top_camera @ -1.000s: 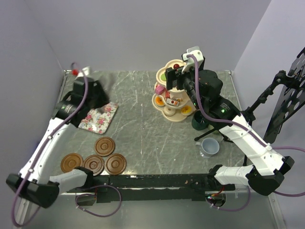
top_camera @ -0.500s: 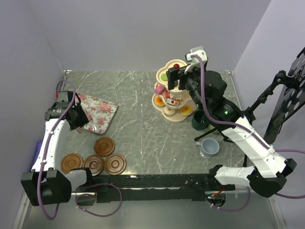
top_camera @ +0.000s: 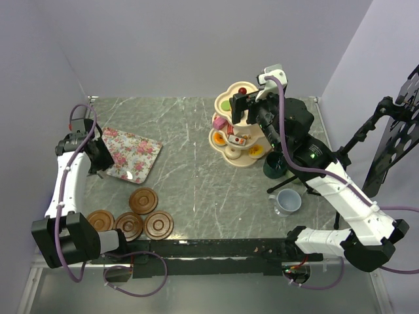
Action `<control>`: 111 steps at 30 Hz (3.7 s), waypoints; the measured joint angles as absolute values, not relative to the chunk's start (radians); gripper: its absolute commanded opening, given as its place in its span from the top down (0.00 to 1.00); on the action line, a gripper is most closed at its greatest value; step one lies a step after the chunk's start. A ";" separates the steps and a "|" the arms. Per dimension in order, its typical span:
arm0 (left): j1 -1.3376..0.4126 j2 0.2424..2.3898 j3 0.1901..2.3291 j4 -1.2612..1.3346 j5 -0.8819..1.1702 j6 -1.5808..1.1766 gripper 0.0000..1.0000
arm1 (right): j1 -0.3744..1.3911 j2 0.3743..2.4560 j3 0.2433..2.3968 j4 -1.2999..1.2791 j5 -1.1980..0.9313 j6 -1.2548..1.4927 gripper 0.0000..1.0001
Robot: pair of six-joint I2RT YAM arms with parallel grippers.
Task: Serve the afternoon tea
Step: Pick up the desert from the tray, then place the desert on the desert table.
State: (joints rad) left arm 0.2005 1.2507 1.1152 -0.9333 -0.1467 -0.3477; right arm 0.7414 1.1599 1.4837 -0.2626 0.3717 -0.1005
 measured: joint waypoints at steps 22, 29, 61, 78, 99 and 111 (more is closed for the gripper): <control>0.253 1.317 1.146 -0.971 -0.084 -0.326 0.47 | 0.741 1.160 1.484 -0.262 0.372 -0.102 0.04; 0.254 1.317 1.143 -0.969 -0.032 -0.334 0.48 | 0.741 1.167 1.484 -0.262 0.371 -0.102 0.04; 0.254 1.286 1.159 -0.968 -0.031 -0.356 0.63 | 0.741 1.171 1.484 -0.262 0.359 -0.102 0.04; -0.260 1.195 1.411 -0.915 -0.080 -0.568 0.64 | 0.741 1.171 1.479 -0.255 0.376 -0.102 0.04; -0.788 1.596 1.835 -0.693 -0.130 -0.643 0.64 | 0.741 1.170 1.479 -0.247 0.408 -0.125 0.04; -0.817 1.488 1.719 -0.659 -0.236 -0.695 0.64 | 0.741 1.169 1.479 -0.247 0.406 -0.124 0.04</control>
State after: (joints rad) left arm -0.8165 1.4883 1.7191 -0.6586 -0.2363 -0.6949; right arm 0.7414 1.1694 1.4792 -0.2470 0.4065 -0.1242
